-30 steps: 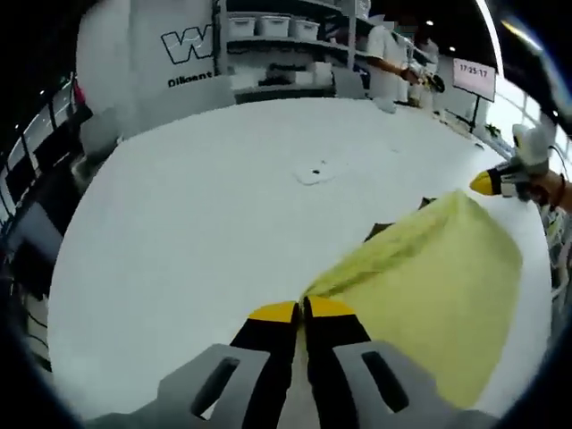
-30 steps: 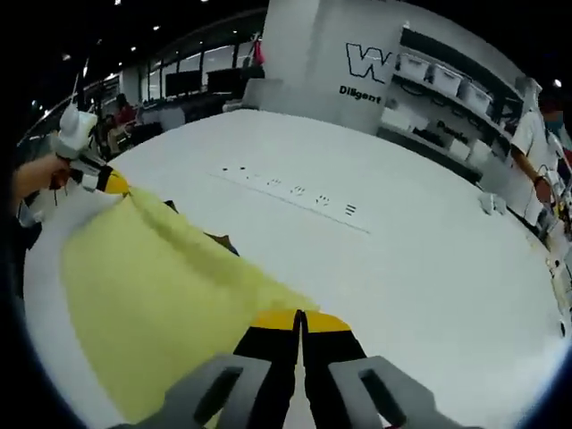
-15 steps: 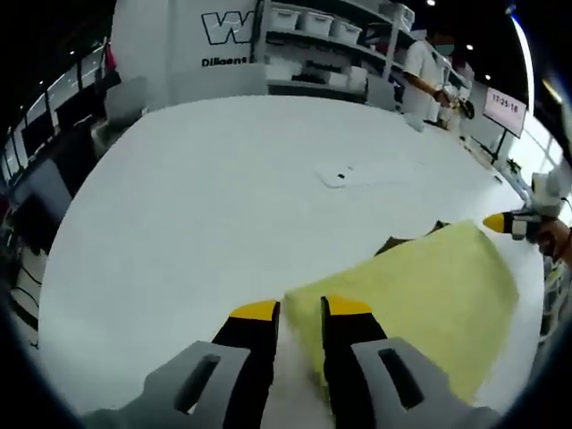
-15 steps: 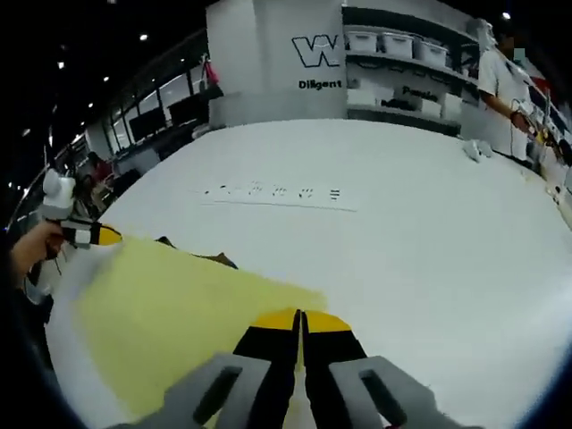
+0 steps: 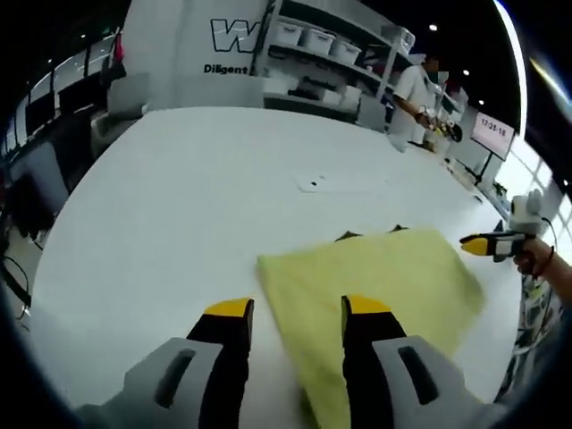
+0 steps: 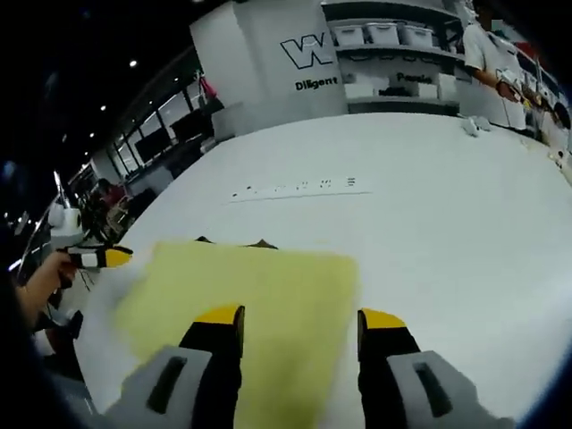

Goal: Fold the garment on the visible template until the final outline fits inside the template.

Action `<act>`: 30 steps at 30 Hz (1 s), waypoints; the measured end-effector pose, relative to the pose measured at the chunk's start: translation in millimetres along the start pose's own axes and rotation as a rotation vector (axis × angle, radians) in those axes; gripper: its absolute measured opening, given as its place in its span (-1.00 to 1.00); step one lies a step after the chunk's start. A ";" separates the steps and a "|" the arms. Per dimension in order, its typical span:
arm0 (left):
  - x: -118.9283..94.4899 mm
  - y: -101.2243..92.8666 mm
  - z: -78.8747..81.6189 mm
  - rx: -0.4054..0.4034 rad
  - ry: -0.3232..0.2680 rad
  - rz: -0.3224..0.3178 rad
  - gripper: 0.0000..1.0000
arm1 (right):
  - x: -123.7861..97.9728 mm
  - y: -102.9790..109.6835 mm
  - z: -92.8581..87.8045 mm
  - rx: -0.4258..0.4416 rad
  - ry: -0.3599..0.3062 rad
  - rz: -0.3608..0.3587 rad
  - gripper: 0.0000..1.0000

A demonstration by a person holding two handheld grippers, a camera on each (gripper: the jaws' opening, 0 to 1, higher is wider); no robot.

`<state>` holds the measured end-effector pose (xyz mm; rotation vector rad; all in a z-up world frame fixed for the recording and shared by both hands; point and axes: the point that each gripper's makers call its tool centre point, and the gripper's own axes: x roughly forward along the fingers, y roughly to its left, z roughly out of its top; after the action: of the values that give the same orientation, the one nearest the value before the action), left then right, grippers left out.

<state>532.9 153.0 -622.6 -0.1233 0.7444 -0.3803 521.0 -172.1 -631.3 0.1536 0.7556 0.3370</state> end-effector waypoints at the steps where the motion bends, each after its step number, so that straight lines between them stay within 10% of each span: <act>1: -4.5 -1.6 -4.7 -0.002 -0.001 -0.004 -0.17 | -4.9 3.8 -4.7 -0.004 0.007 0.005 0.01; 30: -53.6 -21.1 -103.8 0.077 0.059 -0.146 -0.27 | -51.0 14.3 -83.7 -0.021 0.098 0.036 -0.11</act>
<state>420.0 156.4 -659.4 -0.0946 0.7798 -0.5535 424.9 -175.4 -655.0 0.1321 0.8470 0.3890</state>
